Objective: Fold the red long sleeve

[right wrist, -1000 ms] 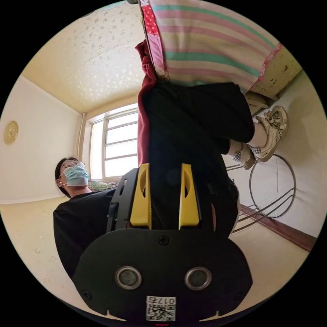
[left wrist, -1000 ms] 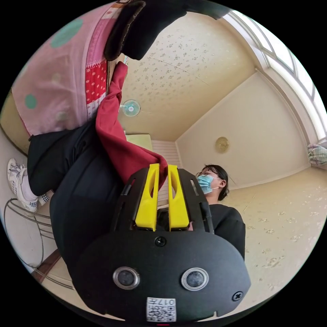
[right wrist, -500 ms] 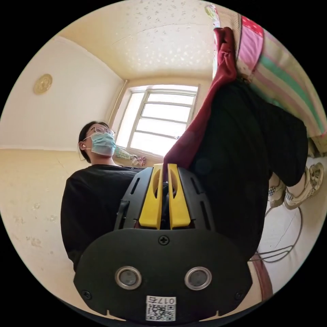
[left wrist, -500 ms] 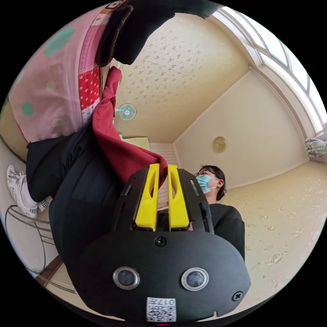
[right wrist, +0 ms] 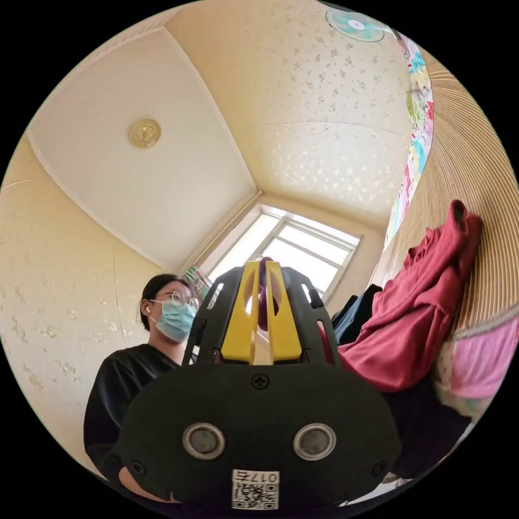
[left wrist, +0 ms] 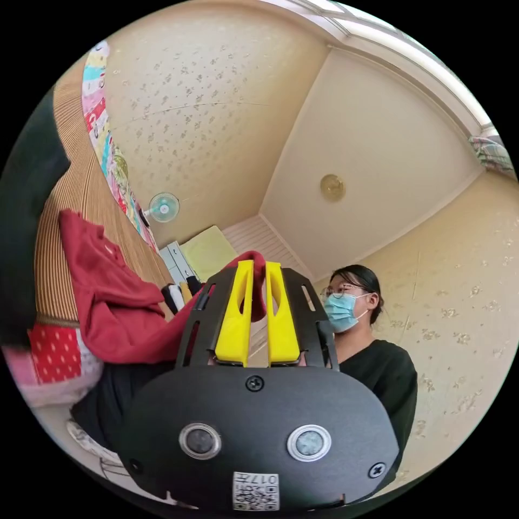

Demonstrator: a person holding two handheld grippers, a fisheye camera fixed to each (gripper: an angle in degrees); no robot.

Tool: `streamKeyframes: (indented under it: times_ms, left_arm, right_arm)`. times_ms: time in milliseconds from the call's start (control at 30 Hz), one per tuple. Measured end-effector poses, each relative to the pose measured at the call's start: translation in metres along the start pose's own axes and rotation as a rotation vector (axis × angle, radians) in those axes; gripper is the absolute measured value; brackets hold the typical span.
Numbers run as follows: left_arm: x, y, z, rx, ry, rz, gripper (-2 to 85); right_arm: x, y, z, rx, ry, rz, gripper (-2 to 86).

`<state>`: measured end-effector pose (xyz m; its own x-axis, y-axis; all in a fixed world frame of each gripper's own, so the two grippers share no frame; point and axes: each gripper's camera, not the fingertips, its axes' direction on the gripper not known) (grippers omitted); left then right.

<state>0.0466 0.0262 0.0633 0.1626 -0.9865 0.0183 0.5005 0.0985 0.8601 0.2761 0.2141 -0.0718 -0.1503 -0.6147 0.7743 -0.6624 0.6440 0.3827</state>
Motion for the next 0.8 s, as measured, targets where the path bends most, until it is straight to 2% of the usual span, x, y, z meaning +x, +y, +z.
streamKeyframes:
  times_ms: [133,200,300,400,467,600,667,733,800]
  left_arm:
    - [-0.099,-0.084,0.046,0.044,-0.291,-0.054,7.0]
    - [-0.128,-0.088,0.053,0.070,-0.328,-0.052,9.9]
    - [-0.147,-0.048,0.069,0.016,-0.438,-0.044,12.1]
    - [-0.160,0.024,0.084,-0.144,-0.638,-0.042,12.4]
    - [-0.164,0.067,0.082,-0.168,-0.722,-0.039,12.6]
    - [-0.190,0.132,0.076,-0.206,-0.811,-0.123,12.3]
    - [-0.211,0.145,0.074,-0.229,-0.854,-0.170,10.7]
    - [-0.225,0.151,0.061,-0.220,-0.895,-0.207,3.7]
    - [-0.224,0.152,0.052,-0.216,-0.855,-0.182,0.2]
  right_arm:
    - [0.082,-0.081,0.041,0.069,0.220,0.000,5.2]
    - [0.113,-0.098,0.049,0.076,0.336,0.021,7.3]
    - [0.134,-0.073,0.059,0.087,0.466,0.018,9.1]
    - [0.148,-0.012,0.078,-0.096,0.698,0.000,10.8]
    - [0.156,0.047,0.083,-0.171,0.868,-0.014,12.4]
    - [0.169,0.115,0.095,-0.233,0.901,-0.036,11.7]
    - [0.194,0.135,0.115,-0.352,1.029,0.013,6.9]
    - [0.198,0.137,0.126,-0.397,1.121,-0.022,4.2]
    - [0.188,0.131,0.132,-0.375,1.139,-0.083,3.0]
